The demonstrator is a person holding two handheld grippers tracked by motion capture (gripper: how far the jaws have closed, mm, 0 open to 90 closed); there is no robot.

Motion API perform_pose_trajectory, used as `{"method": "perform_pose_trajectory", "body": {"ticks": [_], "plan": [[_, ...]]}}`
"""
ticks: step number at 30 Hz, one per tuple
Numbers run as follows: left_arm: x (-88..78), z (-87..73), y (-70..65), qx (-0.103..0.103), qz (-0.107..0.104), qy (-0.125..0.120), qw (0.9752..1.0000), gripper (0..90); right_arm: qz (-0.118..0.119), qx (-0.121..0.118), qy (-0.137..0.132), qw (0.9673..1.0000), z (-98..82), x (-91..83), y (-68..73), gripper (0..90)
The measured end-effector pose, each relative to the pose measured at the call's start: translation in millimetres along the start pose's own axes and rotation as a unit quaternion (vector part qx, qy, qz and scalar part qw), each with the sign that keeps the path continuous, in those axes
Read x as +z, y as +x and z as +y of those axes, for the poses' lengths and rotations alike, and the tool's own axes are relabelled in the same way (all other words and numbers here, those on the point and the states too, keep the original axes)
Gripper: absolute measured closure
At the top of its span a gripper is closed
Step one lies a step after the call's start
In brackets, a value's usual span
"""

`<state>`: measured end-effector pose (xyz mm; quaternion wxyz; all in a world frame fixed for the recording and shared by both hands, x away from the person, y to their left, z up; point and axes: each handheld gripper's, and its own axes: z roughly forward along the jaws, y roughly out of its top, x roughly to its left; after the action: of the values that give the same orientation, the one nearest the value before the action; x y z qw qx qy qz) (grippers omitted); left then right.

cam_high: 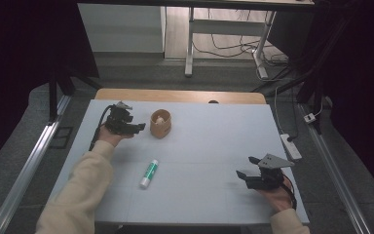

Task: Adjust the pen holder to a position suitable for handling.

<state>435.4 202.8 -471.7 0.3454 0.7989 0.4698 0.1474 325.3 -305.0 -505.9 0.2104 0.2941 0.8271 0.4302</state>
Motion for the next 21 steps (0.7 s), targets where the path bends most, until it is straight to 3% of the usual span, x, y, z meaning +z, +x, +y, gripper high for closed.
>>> {"method": "perform_pose_trajectory", "body": {"ticks": [5,11,14,15,17,18,21], "plan": [[8.6,5.1,3.7,-0.006,-0.001,0.003,1.0000,35.1,-0.004,0.001,0.000,1.0000,0.0,-0.3,0.0,25.0],[14.0,8.6,0.9,0.006,-0.003,0.007,1.0000,40.4,-0.004,0.001,0.002,1.0000,-0.4,0.5,-0.2,25.0],[17.0,10.0,-1.3,0.015,-0.002,0.006,0.9999,46.5,-0.003,-0.001,0.003,1.0000,-0.5,1.0,0.4,25.1],[18.4,10.5,-1.4,0.018,-0.002,0.006,0.9998,53.5,-0.003,-0.001,0.004,1.0000,-0.5,1.0,0.7,25.1],[21.9,11.3,-0.1,0.021,-0.002,0.006,0.9998,57.7,-0.004,-0.001,0.004,1.0000,-0.5,1.0,0.7,25.1],[24.0,11.7,1.0,0.021,-0.003,0.006,0.9998,66.9,-0.004,0.000,0.005,1.0000,-0.5,1.1,0.8,25.1],[30.0,12.3,5.8,0.026,-0.004,0.011,0.9996,75.0,-0.004,-0.001,0.007,1.0000,-0.6,1.3,0.8,25.2]]}}
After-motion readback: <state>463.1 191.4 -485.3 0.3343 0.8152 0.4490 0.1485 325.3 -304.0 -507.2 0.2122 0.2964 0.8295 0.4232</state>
